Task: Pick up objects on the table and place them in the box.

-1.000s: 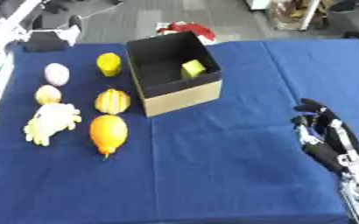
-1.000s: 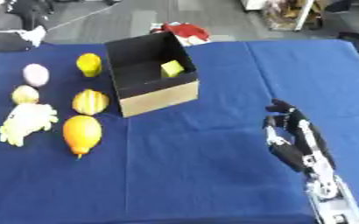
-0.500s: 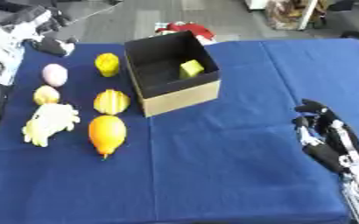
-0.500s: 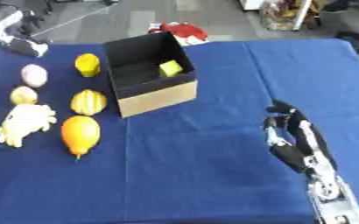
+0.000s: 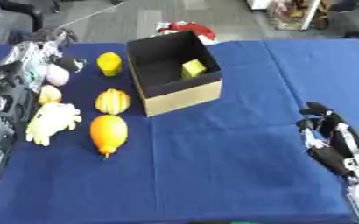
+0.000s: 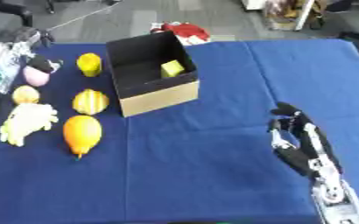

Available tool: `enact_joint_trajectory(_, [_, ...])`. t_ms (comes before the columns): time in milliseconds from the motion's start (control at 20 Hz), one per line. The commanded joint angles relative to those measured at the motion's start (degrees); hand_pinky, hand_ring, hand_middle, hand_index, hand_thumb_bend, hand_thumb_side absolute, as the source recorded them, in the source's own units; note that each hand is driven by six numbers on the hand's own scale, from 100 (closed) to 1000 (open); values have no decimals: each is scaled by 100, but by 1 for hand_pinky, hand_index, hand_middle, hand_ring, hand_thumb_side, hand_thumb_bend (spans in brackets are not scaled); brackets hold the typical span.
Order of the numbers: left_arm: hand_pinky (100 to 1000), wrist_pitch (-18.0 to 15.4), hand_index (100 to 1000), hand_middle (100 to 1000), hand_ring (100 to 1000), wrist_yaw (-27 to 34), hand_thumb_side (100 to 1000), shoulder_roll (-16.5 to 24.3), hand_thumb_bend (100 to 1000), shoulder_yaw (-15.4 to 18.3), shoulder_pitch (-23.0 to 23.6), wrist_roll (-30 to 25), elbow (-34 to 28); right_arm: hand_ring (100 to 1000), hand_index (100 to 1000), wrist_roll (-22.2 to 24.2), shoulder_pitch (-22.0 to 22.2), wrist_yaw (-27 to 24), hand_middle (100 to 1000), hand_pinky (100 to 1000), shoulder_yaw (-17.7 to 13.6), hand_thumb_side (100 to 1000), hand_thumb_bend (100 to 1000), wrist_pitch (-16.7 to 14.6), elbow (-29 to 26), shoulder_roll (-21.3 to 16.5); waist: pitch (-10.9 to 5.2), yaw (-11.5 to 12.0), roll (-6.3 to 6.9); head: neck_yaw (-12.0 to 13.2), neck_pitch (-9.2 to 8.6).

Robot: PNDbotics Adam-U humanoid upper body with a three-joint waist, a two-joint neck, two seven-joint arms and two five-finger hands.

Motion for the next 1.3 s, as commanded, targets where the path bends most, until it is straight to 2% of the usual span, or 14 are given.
enact_joint_trajectory(50, [784, 179, 855, 657, 694, -191, 219, 171, 322, 106, -130, 97, 69, 671, 882, 20, -28, -32, 740, 747, -1, 308, 100, -15, -64, -105, -43, -2, 54, 40, 23])
enact_joint_trajectory(350, [781, 480, 861, 665, 688, -356, 228, 330, 347, 189, -4, 191, 342, 670, 882, 13, -26, -29, 740, 747, -10, 307, 100, -16, -56, -114, -37, 6, 51, 22, 23])
enact_joint_trajectory(550, [777, 862, 862, 667, 680, -371, 212, 400, 338, 269, 115, 777, 418, 670, 882, 12, -31, -29, 741, 747, -10, 306, 100, -18, -51, -114, -28, 19, 47, -6, 23])
enact_joint_trajectory(700, [776, 994, 867, 683, 685, -294, 217, 401, 332, 248, 193, 1058, 550, 670, 882, 15, -38, -33, 740, 747, -6, 304, 100, -16, -39, -114, -19, 24, 33, -30, 23])
enact_joint_trajectory(950, [773, 971, 865, 686, 684, -155, 228, 354, 325, 170, 250, 1051, 721, 670, 882, 18, -56, -44, 741, 747, -5, 302, 100, -20, -23, -113, -6, 20, 5, -33, 23])
enact_joint_trajectory(1050, [769, 895, 858, 682, 679, -109, 245, 321, 326, 135, 260, 891, 789, 670, 882, 20, -62, -46, 741, 748, -3, 302, 100, -22, -19, -112, -2, 16, -1, -28, 23])
enact_joint_trajectory(1150, [755, 778, 838, 658, 657, -98, 255, 302, 321, 88, 254, 604, 855, 670, 882, 24, -66, -47, 741, 748, 0, 302, 100, -25, -16, -110, 1, 11, -3, -27, 23])
enact_joint_trajectory(1250, [731, 722, 802, 617, 620, -141, 256, 297, 268, 69, 247, 410, 849, 670, 882, 27, -70, -46, 741, 748, 0, 301, 100, -26, -13, -110, 4, 8, -4, -32, 23])
enact_joint_trajectory(1300, [697, 719, 761, 567, 577, -174, 259, 295, 233, 70, 244, 356, 829, 670, 882, 28, -71, -45, 741, 748, -1, 301, 100, -26, -10, -110, 5, 6, -4, -34, 23])
